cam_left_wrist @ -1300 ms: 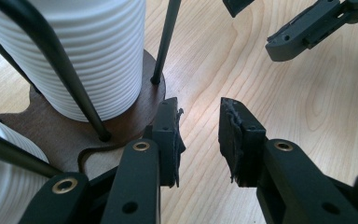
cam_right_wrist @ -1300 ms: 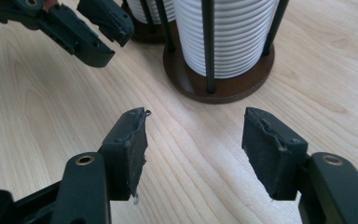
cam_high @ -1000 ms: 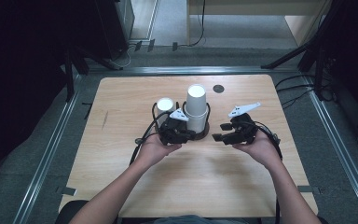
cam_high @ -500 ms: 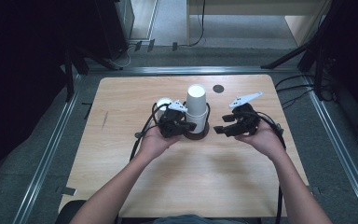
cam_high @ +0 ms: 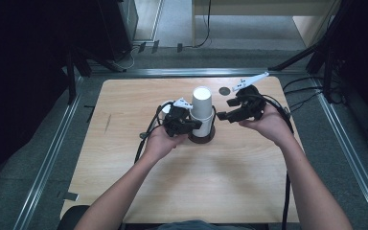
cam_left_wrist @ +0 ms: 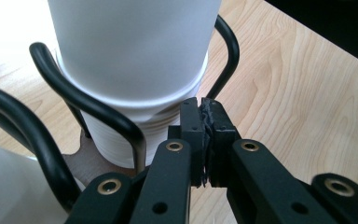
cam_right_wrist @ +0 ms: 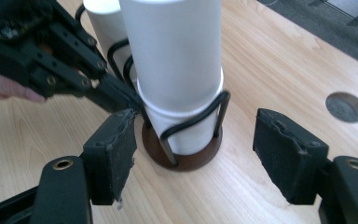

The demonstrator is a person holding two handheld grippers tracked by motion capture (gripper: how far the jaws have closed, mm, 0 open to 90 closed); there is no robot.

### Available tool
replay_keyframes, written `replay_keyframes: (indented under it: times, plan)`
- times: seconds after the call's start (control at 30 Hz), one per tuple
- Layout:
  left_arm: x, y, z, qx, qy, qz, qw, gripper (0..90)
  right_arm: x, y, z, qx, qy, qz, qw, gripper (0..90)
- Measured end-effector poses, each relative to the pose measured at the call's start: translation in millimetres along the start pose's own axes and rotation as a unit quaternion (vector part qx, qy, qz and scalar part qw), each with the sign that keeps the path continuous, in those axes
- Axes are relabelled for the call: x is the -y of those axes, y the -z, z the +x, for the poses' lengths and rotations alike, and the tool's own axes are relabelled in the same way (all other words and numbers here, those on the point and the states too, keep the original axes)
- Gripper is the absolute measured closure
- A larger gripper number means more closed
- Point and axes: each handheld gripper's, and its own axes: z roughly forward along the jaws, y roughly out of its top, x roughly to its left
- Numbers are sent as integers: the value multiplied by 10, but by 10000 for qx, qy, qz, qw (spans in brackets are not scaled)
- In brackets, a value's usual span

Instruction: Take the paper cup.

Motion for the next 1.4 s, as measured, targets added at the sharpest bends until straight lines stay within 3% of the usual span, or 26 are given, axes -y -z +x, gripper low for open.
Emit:
replay_keyframes:
  times: [0.53,0.8,1.07,1.4]
  plan:
    - [1,-25,-1,-49,-98,-6,9999,866,-489,-158,62,-92,360,47,9993,259]
    - [3,-23,-2,-48,-109,-16,9999,860,-671,-329,151,-82,634,332,9974,235]
    - [5,-25,-6,-67,-118,-22,9999,860,-715,-449,143,-36,614,495,9969,278]
    - [13,-27,-4,-78,-140,-18,9999,853,-713,-448,121,-36,554,567,9968,324]
